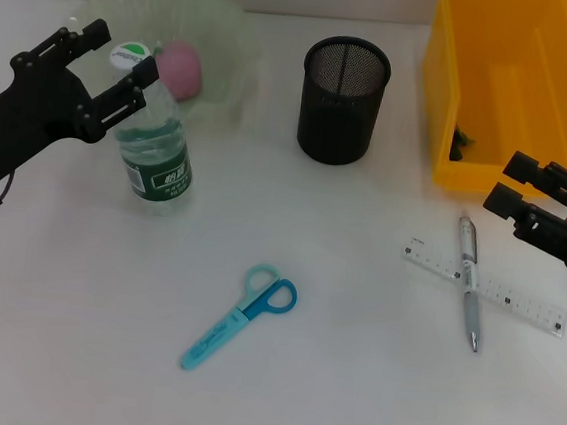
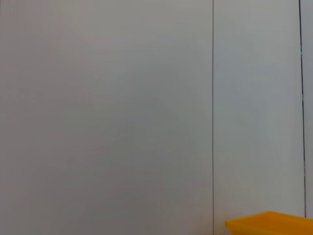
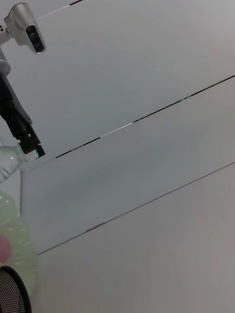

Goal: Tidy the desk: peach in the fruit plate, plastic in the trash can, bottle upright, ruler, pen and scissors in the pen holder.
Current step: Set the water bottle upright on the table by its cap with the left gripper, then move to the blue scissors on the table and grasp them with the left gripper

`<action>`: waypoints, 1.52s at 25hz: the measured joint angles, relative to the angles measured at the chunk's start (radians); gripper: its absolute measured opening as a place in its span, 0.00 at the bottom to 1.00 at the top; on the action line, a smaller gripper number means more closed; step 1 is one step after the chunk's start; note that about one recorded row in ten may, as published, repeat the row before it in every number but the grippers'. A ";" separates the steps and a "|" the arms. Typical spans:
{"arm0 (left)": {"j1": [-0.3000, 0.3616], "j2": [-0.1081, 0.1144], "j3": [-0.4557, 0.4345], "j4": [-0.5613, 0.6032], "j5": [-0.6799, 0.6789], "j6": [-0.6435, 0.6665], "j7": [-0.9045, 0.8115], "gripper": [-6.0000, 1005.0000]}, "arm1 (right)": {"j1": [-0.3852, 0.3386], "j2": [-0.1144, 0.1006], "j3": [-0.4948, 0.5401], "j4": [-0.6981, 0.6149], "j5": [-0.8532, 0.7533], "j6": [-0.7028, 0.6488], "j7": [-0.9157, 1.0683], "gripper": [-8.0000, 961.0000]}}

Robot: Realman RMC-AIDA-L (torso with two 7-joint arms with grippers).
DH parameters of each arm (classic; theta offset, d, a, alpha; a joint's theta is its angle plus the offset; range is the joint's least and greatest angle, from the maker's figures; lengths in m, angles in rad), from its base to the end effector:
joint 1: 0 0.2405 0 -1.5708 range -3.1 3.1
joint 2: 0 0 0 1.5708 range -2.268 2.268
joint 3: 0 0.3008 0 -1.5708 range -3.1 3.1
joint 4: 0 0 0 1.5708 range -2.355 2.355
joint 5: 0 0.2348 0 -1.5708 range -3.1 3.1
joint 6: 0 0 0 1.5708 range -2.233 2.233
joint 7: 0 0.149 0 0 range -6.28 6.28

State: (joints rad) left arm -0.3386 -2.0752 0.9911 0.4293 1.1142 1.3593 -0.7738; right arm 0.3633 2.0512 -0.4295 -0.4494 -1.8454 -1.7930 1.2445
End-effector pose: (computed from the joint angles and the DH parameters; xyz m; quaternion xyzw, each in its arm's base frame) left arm -0.3477 0.3484 -0.0235 -0.8282 -0.1528 -0.3728 0.3896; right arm 0.3567 0.2950 0.0000 -0.8456 0.2714 0.4249 0.1755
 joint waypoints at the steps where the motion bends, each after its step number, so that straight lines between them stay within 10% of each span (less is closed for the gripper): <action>1: 0.001 0.000 0.000 0.000 -0.001 0.001 0.000 0.57 | 0.000 0.000 0.000 0.000 0.000 0.000 0.000 0.77; 11: 0.048 0.034 0.007 0.125 -0.036 0.158 -0.249 0.77 | -0.012 -0.005 0.046 -0.003 0.002 -0.036 0.000 0.77; 20: 0.051 0.117 0.005 0.591 0.414 0.250 -0.922 0.77 | -0.104 -0.115 0.009 -0.120 -0.134 -0.283 0.006 0.77; 23: 0.030 0.111 0.007 0.761 0.578 0.303 -1.140 0.77 | -0.125 -0.123 0.013 -0.149 -0.163 -0.285 0.007 0.77; 29: -0.078 0.010 0.076 1.111 0.996 0.466 -1.531 0.77 | -0.140 -0.118 0.014 -0.150 -0.166 -0.245 -0.025 0.77; 34: -0.104 0.004 0.167 1.141 1.097 0.456 -1.618 0.77 | -0.137 -0.112 0.013 -0.129 -0.166 -0.212 -0.054 0.77; 38: -0.176 0.002 0.404 1.142 1.250 0.394 -1.803 0.77 | -0.131 -0.109 0.015 -0.122 -0.163 -0.185 -0.055 0.77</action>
State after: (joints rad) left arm -0.5151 -2.0732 1.3951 1.5710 2.3638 1.7536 -2.5771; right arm 0.2326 1.9426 -0.4149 -0.5714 -2.0085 -1.9785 1.1894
